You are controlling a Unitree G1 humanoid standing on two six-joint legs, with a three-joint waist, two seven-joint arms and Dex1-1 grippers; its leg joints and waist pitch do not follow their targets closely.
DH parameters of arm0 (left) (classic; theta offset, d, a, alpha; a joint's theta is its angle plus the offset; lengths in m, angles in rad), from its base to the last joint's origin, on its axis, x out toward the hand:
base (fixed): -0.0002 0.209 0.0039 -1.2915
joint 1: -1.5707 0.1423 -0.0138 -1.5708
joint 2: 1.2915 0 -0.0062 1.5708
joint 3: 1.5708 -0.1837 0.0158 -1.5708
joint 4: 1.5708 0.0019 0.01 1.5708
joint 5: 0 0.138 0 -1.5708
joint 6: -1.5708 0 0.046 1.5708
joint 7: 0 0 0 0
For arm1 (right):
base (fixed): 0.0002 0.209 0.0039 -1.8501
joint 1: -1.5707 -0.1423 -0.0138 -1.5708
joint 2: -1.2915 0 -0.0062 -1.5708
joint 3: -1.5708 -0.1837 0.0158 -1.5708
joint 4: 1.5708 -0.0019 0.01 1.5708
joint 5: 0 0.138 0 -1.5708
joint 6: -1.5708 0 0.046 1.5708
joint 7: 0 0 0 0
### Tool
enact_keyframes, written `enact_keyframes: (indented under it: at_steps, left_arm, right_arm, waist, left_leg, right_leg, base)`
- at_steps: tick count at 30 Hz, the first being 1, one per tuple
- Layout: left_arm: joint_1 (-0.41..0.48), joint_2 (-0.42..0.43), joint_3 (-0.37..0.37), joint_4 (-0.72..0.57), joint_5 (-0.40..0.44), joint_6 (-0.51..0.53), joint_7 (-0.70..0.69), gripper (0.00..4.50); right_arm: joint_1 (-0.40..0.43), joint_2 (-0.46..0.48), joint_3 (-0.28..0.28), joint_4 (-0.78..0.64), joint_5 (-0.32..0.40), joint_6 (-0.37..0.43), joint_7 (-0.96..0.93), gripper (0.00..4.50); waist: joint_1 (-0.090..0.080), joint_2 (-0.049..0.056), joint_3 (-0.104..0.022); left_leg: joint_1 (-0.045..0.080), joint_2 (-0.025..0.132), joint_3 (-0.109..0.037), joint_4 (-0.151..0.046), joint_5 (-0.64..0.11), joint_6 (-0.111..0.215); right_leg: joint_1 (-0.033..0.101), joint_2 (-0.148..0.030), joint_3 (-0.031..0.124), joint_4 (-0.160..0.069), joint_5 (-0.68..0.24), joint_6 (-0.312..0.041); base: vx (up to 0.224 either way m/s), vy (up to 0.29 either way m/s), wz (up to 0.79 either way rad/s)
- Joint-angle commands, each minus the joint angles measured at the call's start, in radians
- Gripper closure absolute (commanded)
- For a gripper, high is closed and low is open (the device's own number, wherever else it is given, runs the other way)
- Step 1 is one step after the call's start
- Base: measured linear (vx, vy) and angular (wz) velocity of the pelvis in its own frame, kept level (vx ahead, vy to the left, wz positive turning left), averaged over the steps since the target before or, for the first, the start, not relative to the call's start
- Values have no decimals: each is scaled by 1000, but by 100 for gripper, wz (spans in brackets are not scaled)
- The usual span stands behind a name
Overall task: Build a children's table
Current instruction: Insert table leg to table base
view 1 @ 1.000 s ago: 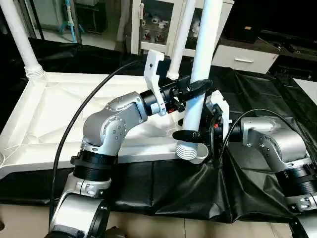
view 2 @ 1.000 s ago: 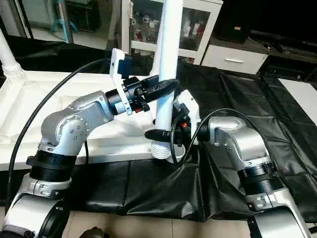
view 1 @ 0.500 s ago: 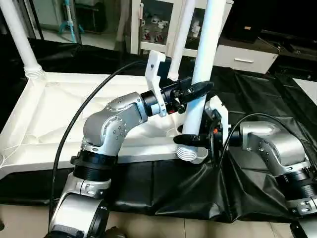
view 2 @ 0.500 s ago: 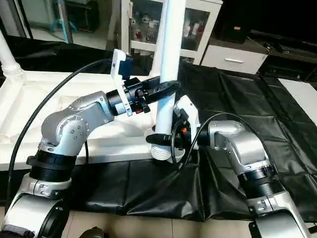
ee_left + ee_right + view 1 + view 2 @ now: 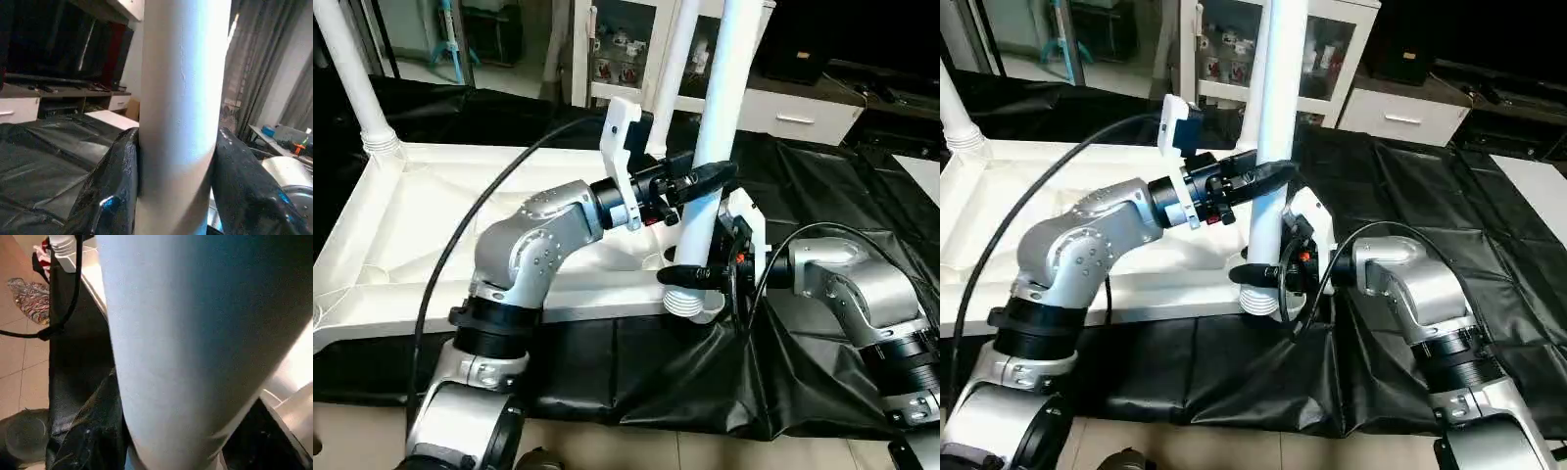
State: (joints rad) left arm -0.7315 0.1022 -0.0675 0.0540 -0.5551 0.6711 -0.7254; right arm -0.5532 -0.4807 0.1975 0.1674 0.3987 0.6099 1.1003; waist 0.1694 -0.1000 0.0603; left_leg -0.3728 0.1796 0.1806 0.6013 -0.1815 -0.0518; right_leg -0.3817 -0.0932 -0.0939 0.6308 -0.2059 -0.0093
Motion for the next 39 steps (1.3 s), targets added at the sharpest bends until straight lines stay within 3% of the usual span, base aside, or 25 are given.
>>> enact_keyframes:
  at_steps: [1,5,7,10,12,22,30,36,37,38,39]
  left_arm:
    - [-3,-12,-28,-41,-25,7,-38,270]
    - [-1,-6,-30,-41,-23,12,-40,270]
    - [0,-2,-33,-44,-24,15,-43,270]
    - [4,2,-36,-50,-26,20,-46,270]
    - [4,2,-37,-51,-26,21,-47,270]
    - [-1,4,-40,-42,-16,16,-58,270]
    - [3,4,-42,-47,-16,19,-64,270]
    - [7,13,-44,-58,-6,32,-47,270]
    - [6,14,-38,-60,-16,51,-42,270]
    - [2,11,-21,-58,-41,96,-28,214]
    - [0,9,-15,-56,-48,108,-23,200]
  right_arm:
    - [0,0,-8,-5,-1,-26,16,260]
    - [-4,8,-9,-6,0,-38,18,260]
    - [-10,15,-19,-6,5,-27,1,190]
    - [-13,12,-14,-9,-7,-42,0,184]
    - [-12,10,-11,-10,-13,-49,-2,149]
    - [-6,-3,-7,-17,-5,-39,24,147]
    - [-6,-5,-4,-13,5,-25,45,223]
    - [-6,2,-1,-13,6,-27,51,257]
    - [-7,3,-1,-13,6,-28,50,259]
    - [-7,5,-3,-13,6,-29,48,261]
    - [-7,5,-3,-13,6,-30,48,261]
  waist:
    - [-1,7,-68]
    - [-2,9,-68]
    - [-2,10,-68]
    - [-2,10,-69]
    - [-3,11,-68]
    - [-2,12,-68]
    - [-2,5,-68]
    - [-2,8,-67]
    - [-2,13,-69]
    - [-4,11,-68]
    - [-2,11,-67]
  left_leg:
    - [22,62,-22,-76,-150,-51]
    - [22,60,-22,-76,-151,-53]
    - [21,60,-23,-76,-142,-51]
    - [22,61,-22,-75,-142,-50]
    - [22,61,-22,-77,-147,-53]
    - [20,60,-23,-76,-146,-50]
    - [21,61,-22,-76,-149,-47]
    - [21,61,-22,-76,-146,-46]
    - [22,61,-23,-76,-146,-50]
    - [22,62,-22,-76,-150,-52]
    - [21,60,-22,-75,-149,-52]
  right_leg:
    - [45,-78,59,-68,-75,-190]
    - [45,-76,59,-68,-71,-188]
    - [46,-76,59,-66,-58,-190]
    - [46,-77,59,-66,-53,-194]
    - [45,-75,59,-66,-56,-194]
    - [47,-75,59,-66,-55,-191]
    - [47,-76,59,-67,-73,-190]
    - [45,-77,59,-68,-74,-191]
    - [46,-77,59,-65,-68,-194]
    - [45,-76,59,-65,-65,-196]
    - [46,-76,58,-66,-66,-199]
  base:
    - [0,0,0]
    - [0,0,0]
    - [0,0,0]
    - [0,0,0]
    - [0,0,0]
    - [0,0,0]
    - [0,0,0]
    - [0,0,0]
    - [0,0,0]
    - [0,0,0]
    - [0,0,0]
